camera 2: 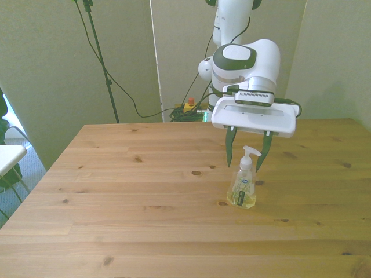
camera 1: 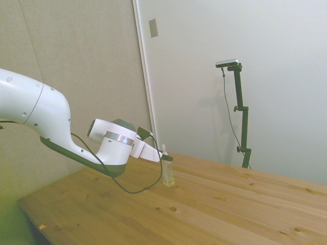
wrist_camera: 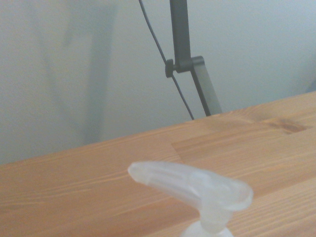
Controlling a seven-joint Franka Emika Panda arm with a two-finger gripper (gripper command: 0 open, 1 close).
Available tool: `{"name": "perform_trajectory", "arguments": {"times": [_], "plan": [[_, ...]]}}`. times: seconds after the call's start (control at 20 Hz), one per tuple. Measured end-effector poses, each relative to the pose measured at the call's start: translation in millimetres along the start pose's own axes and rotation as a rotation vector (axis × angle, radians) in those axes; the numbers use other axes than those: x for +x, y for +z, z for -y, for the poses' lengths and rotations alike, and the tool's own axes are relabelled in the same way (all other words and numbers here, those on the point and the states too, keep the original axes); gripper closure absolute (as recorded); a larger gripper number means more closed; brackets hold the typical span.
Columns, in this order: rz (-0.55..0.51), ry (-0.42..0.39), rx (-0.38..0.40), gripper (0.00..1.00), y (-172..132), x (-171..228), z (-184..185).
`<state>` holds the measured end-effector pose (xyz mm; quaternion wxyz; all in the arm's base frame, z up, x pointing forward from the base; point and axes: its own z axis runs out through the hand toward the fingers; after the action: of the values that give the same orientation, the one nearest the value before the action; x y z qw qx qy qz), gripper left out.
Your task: Stand the sanitizer
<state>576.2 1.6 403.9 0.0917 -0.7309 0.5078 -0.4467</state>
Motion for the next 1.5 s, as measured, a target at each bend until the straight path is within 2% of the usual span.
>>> {"name": "perform_trajectory", "arguments": {"times": [0.4, 0.65, 0.85, 1.0, 1.2, 1.35, 1.5], "plan": [[0.118, -0.063, -0.08, 0.0, -19.2, -23.5, -3.6], [0.263, -0.137, -0.171, 0.0, -51.5, -48.7, -16.7], [0.396, -0.224, -0.266, 0.0, -65.4, -63.2, -23.7], [0.492, -0.305, -0.332, 0.0, -74.7, -45.5, -22.2], [0.589, -0.41, -0.357, 0.0, -69.3, -5.6, -22.4], [0.673, -0.459, -0.363, 0.0, -67.9, 1.3, -29.4], [0.701, -0.5, -0.391, 0.0, -69.7, -2.0, -35.1]]}}
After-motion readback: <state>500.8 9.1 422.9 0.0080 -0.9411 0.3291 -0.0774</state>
